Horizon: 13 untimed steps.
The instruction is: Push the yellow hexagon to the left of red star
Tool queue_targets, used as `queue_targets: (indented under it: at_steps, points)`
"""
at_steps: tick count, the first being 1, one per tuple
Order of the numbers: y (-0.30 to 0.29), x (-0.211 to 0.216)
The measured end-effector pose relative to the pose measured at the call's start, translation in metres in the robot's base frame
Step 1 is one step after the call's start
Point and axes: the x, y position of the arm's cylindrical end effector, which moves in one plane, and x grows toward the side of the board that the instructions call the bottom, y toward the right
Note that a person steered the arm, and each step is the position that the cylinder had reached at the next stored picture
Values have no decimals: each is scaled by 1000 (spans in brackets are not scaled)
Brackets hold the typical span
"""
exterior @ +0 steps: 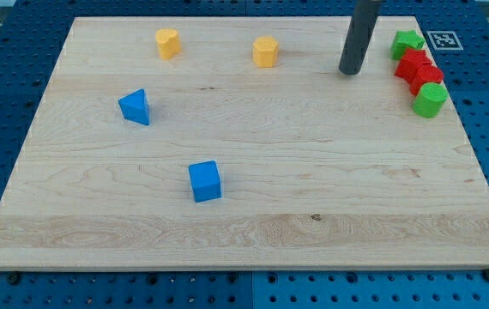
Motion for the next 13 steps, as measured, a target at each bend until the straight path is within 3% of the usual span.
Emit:
queue_targets:
  at_steps: [2,6,9,10,13]
  points:
    - [-61,-68]
    - [-106,-72]
    - [-119,-24]
    - [-151,-31]
    - [-160,-12]
